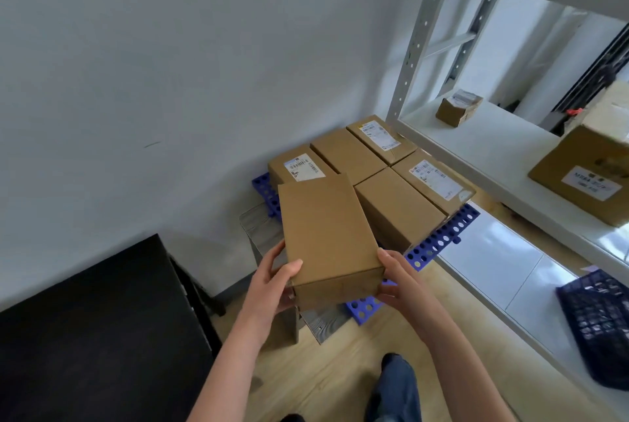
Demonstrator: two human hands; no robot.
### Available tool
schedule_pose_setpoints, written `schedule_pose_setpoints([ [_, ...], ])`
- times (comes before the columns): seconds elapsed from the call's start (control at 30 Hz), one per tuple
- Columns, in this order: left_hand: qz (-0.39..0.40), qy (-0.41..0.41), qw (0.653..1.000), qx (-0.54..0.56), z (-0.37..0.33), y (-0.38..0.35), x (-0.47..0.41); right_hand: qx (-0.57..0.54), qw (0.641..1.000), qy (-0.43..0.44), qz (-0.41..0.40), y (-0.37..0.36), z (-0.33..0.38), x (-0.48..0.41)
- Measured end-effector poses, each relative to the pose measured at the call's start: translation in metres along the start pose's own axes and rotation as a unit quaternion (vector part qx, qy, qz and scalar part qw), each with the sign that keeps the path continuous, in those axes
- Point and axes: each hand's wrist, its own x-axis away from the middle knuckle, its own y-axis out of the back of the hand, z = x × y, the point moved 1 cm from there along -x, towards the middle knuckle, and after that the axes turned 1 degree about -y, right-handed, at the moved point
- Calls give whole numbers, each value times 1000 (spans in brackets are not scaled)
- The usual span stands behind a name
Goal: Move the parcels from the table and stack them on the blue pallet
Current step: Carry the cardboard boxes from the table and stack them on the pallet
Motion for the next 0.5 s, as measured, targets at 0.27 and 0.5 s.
schedule_pose_setpoints([
  [0.27,-110,50,991,51,27,-59,-56,141,983,-35,113,70,16,-85],
  [0.5,-228,91,968,48,51,-113,-92,263,943,-26,201,107,21,-149],
])
